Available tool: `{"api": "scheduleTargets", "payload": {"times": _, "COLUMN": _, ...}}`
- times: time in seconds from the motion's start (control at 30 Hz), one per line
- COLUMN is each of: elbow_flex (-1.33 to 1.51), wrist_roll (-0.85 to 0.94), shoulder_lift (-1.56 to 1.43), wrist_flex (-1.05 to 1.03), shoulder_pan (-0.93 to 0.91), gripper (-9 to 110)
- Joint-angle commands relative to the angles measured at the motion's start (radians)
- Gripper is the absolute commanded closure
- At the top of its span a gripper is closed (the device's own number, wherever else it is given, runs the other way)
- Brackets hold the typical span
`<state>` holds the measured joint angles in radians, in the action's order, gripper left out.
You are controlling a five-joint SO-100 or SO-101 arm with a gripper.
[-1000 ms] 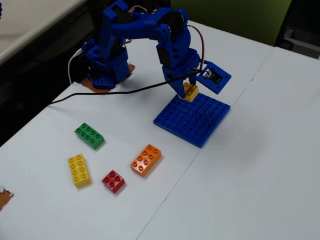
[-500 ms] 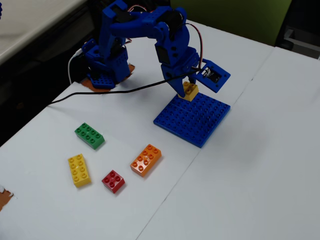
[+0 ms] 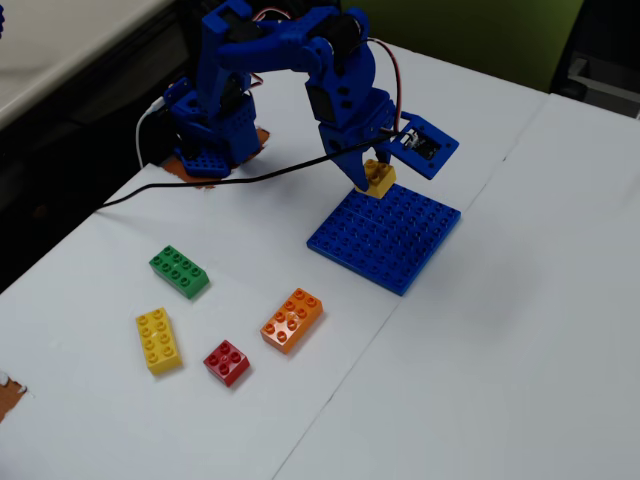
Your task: Pick up the 2x2 yellow block and go up the 8x8 blue block.
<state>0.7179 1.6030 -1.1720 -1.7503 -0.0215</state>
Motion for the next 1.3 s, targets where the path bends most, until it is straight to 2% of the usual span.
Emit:
{"api": "scheduleTargets", "payload": {"times": 0.0, "elbow_flex": -0.002, "wrist_roll": 0.0, "shoulder_lift": -0.067, "wrist_flex": -0.006, "shoulder_pan": 0.003, "gripper": 101}}
{"api": "scheduleTargets", "payload": {"times": 1.27, "elbow_flex": 0.005, "wrist_roll": -0.011, "shoulder_lift": -0.058, "wrist_flex": -0.006, "shoulder_pan": 0.002, "gripper": 101}}
